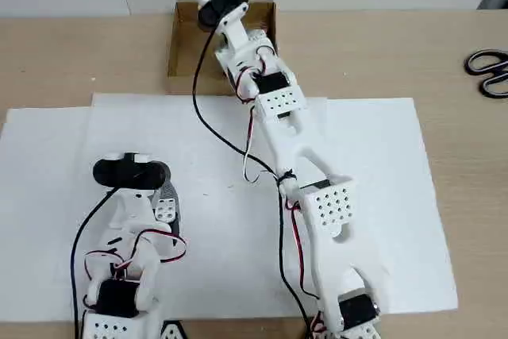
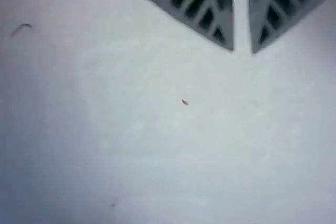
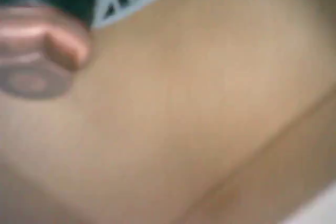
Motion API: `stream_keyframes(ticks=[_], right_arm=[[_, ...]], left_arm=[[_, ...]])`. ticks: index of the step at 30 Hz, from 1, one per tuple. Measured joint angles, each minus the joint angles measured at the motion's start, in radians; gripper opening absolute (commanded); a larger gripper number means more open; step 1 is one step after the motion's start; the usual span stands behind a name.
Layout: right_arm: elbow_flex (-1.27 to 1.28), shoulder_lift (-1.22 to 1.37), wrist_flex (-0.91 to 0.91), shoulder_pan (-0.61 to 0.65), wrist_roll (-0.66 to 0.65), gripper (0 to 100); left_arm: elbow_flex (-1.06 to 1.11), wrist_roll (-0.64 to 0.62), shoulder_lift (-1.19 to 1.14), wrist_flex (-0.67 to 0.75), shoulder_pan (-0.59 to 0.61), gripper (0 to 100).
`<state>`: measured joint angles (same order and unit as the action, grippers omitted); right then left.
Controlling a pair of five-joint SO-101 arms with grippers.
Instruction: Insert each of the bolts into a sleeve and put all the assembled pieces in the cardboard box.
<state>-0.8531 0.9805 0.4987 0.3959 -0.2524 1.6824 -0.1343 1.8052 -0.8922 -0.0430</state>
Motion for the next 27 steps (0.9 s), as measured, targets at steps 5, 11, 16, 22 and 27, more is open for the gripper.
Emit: stream_keyframes(ticks=[5,11,16,22,27], right_arm=[[-0.026,-0.003,0.064,0.006,-0.008,23.1],[-0.061,-0.003,0.092,0.003,-0.008,20.0],[-0.155,-0.021,0.221,0.005,-0.008,15.8],[-0.264,-0.074,0.384,0.014,-0.008,6.4],[-0.384,-0.107,0.554,0.014,-0.008,0.6]], left_arm=[[0.000,0.000,0.000,0.000,0.000,1],[0.000,0.000,0.000,0.000,0.000,1],[0.000,0.000,0.000,0.000,0.000,1],[0.000,0.000,0.000,0.000,0.000,1],[0.000,0.005,0.000,-0.008,0.038,1]])
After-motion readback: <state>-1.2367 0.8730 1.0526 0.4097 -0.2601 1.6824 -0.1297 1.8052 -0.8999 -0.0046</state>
